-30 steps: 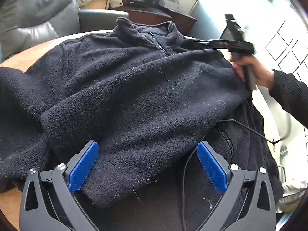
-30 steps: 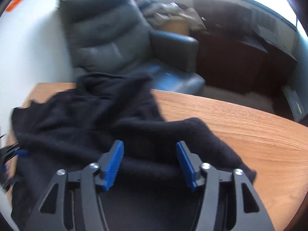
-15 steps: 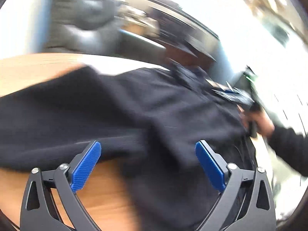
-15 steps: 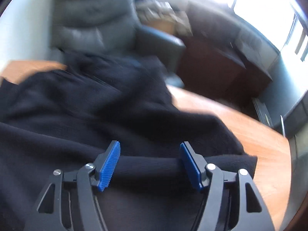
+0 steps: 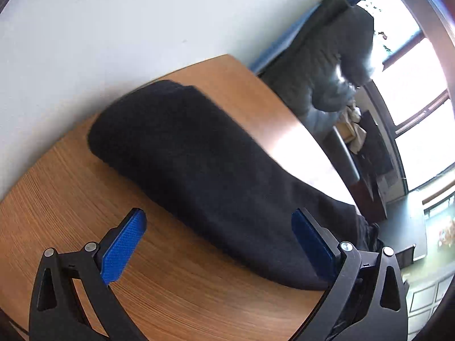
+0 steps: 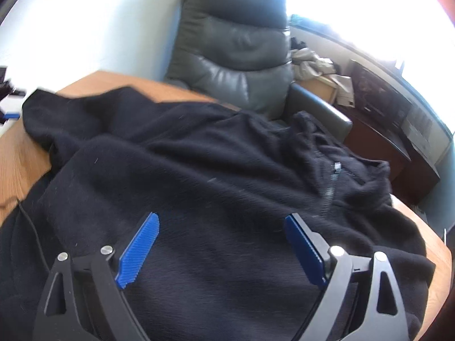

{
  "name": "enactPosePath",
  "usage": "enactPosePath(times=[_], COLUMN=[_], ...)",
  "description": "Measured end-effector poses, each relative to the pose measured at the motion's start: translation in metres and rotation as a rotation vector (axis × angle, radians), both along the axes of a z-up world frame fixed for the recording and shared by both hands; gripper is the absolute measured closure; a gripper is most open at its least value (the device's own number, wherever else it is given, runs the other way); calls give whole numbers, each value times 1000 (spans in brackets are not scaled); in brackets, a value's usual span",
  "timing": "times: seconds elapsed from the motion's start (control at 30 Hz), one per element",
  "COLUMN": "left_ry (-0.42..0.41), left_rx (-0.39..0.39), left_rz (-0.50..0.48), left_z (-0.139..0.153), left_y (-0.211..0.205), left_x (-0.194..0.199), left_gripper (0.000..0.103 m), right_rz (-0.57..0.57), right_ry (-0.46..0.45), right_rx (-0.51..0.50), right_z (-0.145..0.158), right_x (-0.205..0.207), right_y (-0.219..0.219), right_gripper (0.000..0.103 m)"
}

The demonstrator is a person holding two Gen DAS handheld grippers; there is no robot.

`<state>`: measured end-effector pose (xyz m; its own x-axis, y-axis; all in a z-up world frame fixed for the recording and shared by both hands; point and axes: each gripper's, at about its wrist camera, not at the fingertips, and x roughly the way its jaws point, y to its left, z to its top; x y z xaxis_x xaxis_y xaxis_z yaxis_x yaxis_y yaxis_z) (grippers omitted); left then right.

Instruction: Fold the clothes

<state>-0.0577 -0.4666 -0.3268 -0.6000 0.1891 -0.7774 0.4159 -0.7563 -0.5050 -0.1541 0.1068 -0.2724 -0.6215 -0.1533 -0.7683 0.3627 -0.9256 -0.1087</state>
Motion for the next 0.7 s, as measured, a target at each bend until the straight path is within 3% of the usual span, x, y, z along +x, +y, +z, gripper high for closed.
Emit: enactPosePath(times=[0.3,0.37,0.4,0.43,0.47,0.53,0.7], left_ry=[33,39,39,33,31,55,162], left_rx=[-17,-18,-18,-23,-26,-34,-47], left_rz=[6,-4,-9,-14,-20,-42,-73], left_z=[-12,-13,-13,-14,-14,-10,26], left_y=[-15,-14,-15,-18,-20,-13,14], left_x=[-28,-34,-35,-34,-33,-34,-32], left_gripper=[1,17,43,63,70,93,96], right_rz=[-6,-6,-5,-5,-5,-6,2], right_ry=[-44,-45,-45,-46,-47,-48,-36], right_rx=[-48,-49,-50,-51,-54,-58,-66], right_z=[-13,-15,-16,-16,-16,-15,-14], right_x=[-11,-13,-14,-14,-14,-15,-13], right_y=[3,3,3,3,3,3,3], right_gripper=[10,10,10,10,10,10,12])
